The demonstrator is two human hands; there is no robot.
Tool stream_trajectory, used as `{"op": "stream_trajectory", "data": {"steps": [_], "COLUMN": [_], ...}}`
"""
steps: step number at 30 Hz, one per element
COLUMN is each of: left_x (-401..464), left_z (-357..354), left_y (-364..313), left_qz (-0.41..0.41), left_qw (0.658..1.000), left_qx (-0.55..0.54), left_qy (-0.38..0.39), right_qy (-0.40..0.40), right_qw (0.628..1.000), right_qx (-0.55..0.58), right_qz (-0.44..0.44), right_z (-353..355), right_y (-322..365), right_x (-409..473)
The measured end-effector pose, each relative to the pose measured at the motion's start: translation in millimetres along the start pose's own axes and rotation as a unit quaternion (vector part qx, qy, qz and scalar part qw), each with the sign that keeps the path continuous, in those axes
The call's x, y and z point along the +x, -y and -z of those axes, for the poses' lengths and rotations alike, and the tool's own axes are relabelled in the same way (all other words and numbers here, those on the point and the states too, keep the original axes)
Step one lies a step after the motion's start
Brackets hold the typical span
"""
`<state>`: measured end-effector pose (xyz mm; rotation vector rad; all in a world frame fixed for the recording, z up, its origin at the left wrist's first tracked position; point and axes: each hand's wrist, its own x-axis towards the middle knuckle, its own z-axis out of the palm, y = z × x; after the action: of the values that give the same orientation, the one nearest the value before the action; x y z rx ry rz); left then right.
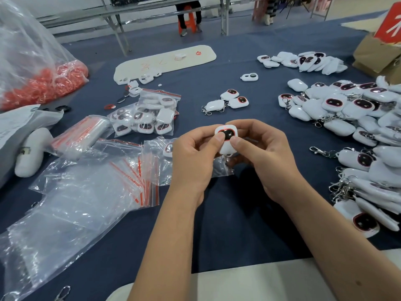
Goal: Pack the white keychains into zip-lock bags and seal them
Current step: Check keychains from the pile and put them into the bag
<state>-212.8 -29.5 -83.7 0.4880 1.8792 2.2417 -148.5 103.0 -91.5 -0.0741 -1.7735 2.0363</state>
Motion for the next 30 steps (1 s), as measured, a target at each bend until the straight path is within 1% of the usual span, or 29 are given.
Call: {"op": "stream_trajectory", "data": {"steps": [4,11,15,18,23,30], "left_x": [-0.1,-0.2,-0.3,0.8,-0.1,-0.9], "left_z": [-0.5,4.1,3.9,5.9,3.6,2.2], "left_y": [1.9,1.9,0.8,0.3,0.8,-0.4], "left_qz": [-0.023,-0.006,-0.010,-0.015,-0.014,-0.008], "left_qw": [1.000,1.000,1.000,1.000,0.999,0.999], "left_qx": [0.010,-0.014,-0.015,-0.009,0.009,0.019], "left_qy": [0.012,0.024,0.025,0.018,0.033,0.031], "right_qy": [-0.036,-0.022,-0.017,-0.003,-0.020,-0.030], "right_qw": [0.999,0.997,0.999,1.000,0.999,0.999], "right_qx": [-0.036,-0.062,-0.045,-0.015,-0.015,-0.005], "right_qz": [0.014,0.030,0.024,-0.010,-0.021,-0.037], "right_z": [1.5,4.0,5.1,2.9,6.1,4.9], "right_y": [-0.4,3.2,2.5,0.4,0.9,0.4], "right_x": [1.7,3.4,3.5,1.7,2.8,2.2]}}
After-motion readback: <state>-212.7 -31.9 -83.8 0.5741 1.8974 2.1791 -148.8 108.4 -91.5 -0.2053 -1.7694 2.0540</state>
